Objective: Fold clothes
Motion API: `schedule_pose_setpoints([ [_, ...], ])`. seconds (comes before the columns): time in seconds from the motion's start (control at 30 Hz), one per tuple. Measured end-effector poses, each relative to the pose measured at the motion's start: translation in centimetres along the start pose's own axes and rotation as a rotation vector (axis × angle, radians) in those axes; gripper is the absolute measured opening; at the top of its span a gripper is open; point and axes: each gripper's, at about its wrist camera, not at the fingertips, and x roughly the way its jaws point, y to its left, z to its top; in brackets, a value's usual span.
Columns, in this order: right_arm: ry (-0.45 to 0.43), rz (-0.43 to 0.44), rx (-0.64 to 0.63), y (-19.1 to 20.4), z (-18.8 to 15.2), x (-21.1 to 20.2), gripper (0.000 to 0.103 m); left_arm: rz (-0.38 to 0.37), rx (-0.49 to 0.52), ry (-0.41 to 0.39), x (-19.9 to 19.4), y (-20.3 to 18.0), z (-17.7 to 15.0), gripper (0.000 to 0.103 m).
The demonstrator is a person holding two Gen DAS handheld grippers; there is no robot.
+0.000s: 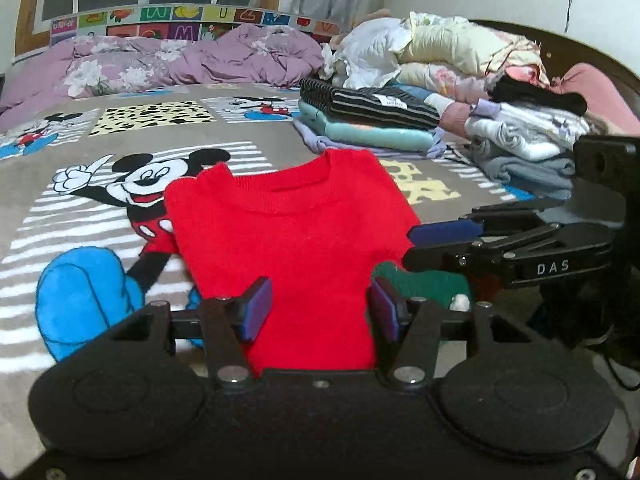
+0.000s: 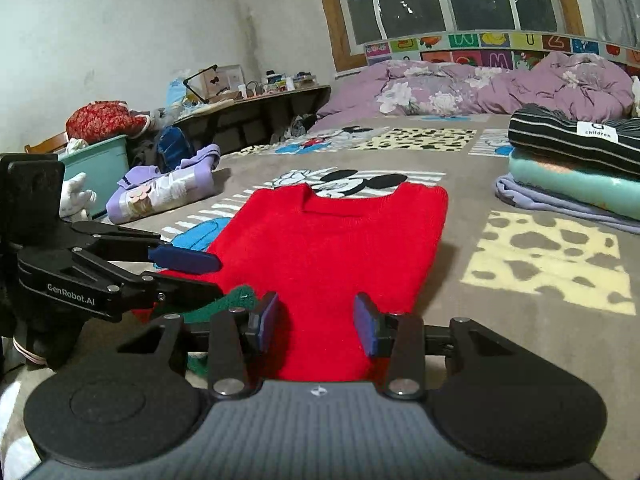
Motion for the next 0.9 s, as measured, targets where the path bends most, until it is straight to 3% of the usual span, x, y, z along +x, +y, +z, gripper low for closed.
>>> schedule_pose_setpoints([
  [0.27, 0.001, -0.013, -0.006, 0.3, 0.1, -0.1, 0.042, 0.053, 0.012, -0.037, -0.8, -0.7, -0.1, 0.060],
  [0.33, -0.037, -0.055, 0.002, 0.7, 0.0, -1.2, 0.043, 0.109, -0.057, -0.090, -2.6, -0.8, 0.1, 0.061],
  [0.43, -0.108, -0.105, 0.093, 0.7, -0.5, -3.8, 0.054, 0.132, -0.199, -0.147, -5.0, -0.2, -0.4, 0.061],
  [0.5, -0.138, -0.113, 0.124, 0.5, -0.3, -4.6, 0.054, 0.153, -0.240, -0.182, -5.9, -0.2, -0.6, 0.061],
  [0.57, -0.162, -0.118, 0.140, 0.3, 0.1, -5.2, 0.054, 0.133, -0.227, -0.189, -5.8, -0.5, -0.1, 0.061],
  [0.7, -0.155, -0.100, 0.021, 0.2, 3.7, -3.1, 0.053, 0.120, -0.114, -0.194, -4.0, -1.4, 1.5, 0.061],
  [0.9, -0.055, -0.042, 0.068, -3.8, 7.0, 3.6, 0.054, 0.099, -0.090, -0.096, -1.4, -1.0, 0.7, 0.061],
])
